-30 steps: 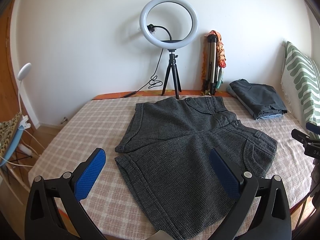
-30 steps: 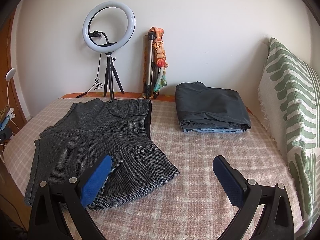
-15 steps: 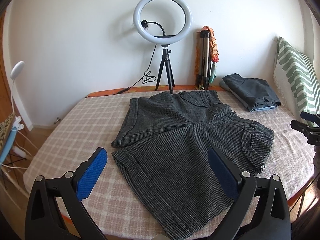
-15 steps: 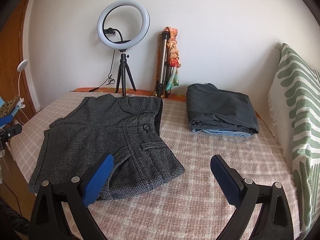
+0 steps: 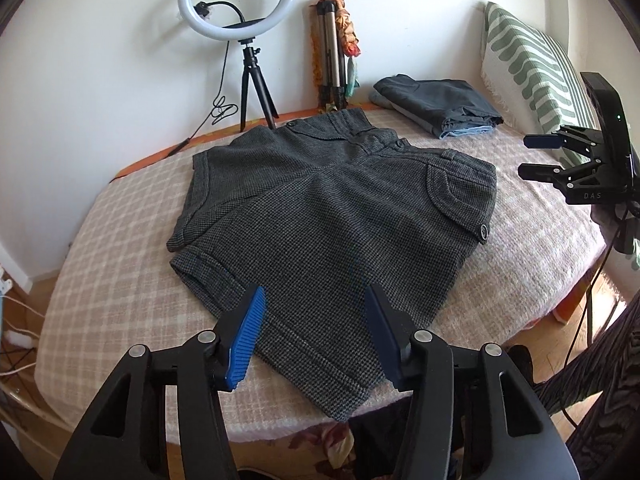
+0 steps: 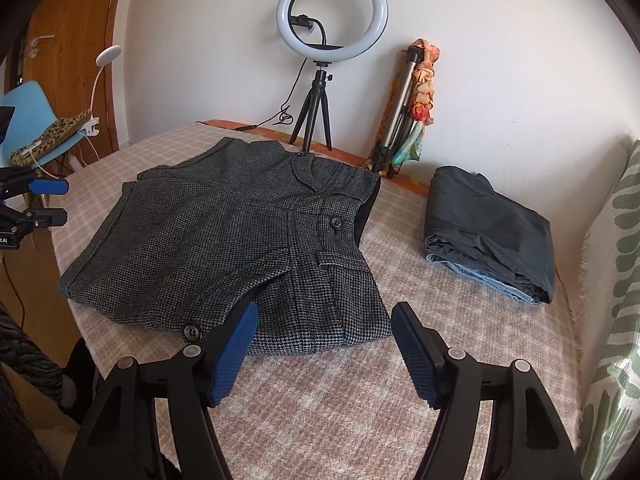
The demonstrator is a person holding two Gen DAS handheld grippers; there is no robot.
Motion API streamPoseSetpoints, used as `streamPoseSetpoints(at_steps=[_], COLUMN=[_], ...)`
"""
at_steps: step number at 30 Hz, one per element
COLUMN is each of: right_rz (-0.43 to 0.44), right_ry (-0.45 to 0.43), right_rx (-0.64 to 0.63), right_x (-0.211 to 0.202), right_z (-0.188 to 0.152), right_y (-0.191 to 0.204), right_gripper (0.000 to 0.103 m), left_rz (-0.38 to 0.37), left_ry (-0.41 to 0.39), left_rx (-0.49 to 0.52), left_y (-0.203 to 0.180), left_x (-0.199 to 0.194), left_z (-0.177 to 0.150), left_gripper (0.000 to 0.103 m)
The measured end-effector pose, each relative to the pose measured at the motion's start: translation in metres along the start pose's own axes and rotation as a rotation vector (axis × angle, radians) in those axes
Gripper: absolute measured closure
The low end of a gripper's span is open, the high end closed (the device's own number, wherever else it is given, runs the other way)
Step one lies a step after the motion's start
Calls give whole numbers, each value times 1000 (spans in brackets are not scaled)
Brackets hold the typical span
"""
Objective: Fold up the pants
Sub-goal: 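Move the left tool to the shorts' leg hem and close on it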
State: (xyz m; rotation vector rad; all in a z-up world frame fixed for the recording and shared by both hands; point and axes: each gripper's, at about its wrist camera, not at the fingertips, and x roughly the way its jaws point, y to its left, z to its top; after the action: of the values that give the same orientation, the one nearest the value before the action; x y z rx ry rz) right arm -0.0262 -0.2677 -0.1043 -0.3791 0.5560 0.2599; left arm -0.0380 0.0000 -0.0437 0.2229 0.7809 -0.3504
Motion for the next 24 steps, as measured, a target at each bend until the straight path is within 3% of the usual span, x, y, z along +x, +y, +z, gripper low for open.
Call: streamPoseSetpoints(at_steps=[4,9,17,20,24], right_rz=[31,73,76,32,19], right_ry=[49,83,151,160,174], right_rx=[-123,-205,-361,-428,-425], right_x=[12,29,54,62,71], right_z=[-5,-12,-28,-31,-31], right_y=[13,22,43,50,47], right_gripper=[40,40,40,40,40], left_rz=[-83,-141,-120,-99,-72], left_ry=[65,153,223,220,219], left_rx=[28,92,165,212,238], left_y=[-18,-40,-44,-48,-47], left_x=[8,22,39,40,42], left_z=[-10,-26,-44,-46,-47], left_gripper=[61,61,61,61,61])
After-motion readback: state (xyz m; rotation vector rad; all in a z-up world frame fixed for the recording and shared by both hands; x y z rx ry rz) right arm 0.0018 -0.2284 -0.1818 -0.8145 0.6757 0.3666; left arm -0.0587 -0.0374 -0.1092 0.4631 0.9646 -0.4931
